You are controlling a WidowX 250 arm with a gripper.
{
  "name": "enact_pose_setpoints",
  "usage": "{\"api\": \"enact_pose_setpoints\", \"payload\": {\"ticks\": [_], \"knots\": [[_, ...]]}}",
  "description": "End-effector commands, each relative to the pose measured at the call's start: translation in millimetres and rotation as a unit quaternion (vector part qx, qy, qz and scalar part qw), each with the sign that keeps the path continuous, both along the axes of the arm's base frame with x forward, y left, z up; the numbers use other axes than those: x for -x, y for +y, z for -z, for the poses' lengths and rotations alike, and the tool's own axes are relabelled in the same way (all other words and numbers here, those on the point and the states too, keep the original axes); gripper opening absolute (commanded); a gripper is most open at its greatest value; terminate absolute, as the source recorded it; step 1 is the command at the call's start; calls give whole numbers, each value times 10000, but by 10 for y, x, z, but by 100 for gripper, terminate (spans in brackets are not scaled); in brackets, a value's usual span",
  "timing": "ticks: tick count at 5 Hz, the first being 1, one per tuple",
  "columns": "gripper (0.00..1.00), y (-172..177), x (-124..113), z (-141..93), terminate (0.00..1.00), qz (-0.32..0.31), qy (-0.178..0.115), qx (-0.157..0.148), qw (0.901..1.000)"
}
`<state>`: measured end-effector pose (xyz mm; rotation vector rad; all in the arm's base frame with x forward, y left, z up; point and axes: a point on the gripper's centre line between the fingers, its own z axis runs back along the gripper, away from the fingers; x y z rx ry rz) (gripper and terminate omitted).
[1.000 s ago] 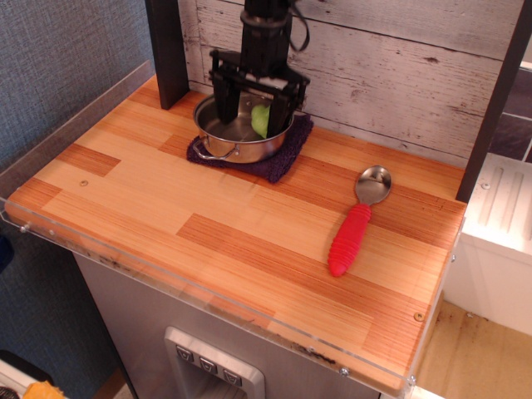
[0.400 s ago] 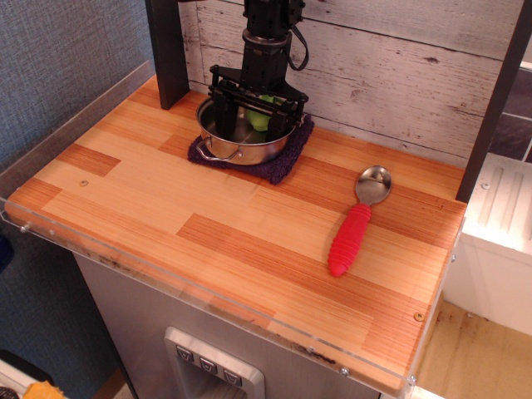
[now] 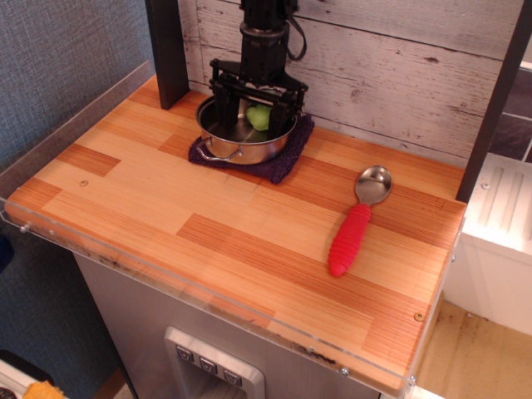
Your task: Place the green squash on the counter in front of the pot near the wall.
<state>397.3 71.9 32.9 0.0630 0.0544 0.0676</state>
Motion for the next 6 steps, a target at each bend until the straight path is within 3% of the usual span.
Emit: {"api": "enact_pose_setpoints", "payload": {"ticks": [1, 2, 3, 4, 5, 6], "knots": [[100, 110, -191, -200, 0, -102, -510, -2, 9986], [100, 102, -172, -123, 0, -130, -506, 1, 9986], [0, 74, -151, -67, 0, -124, -490, 6, 9987], [0, 49, -147, -200, 0, 41, -700, 69, 9975], [0, 53, -47, -609, 0, 180, -1332, 77, 9909], [0, 198, 157, -934, 0, 77, -1667, 48, 9860]]}}
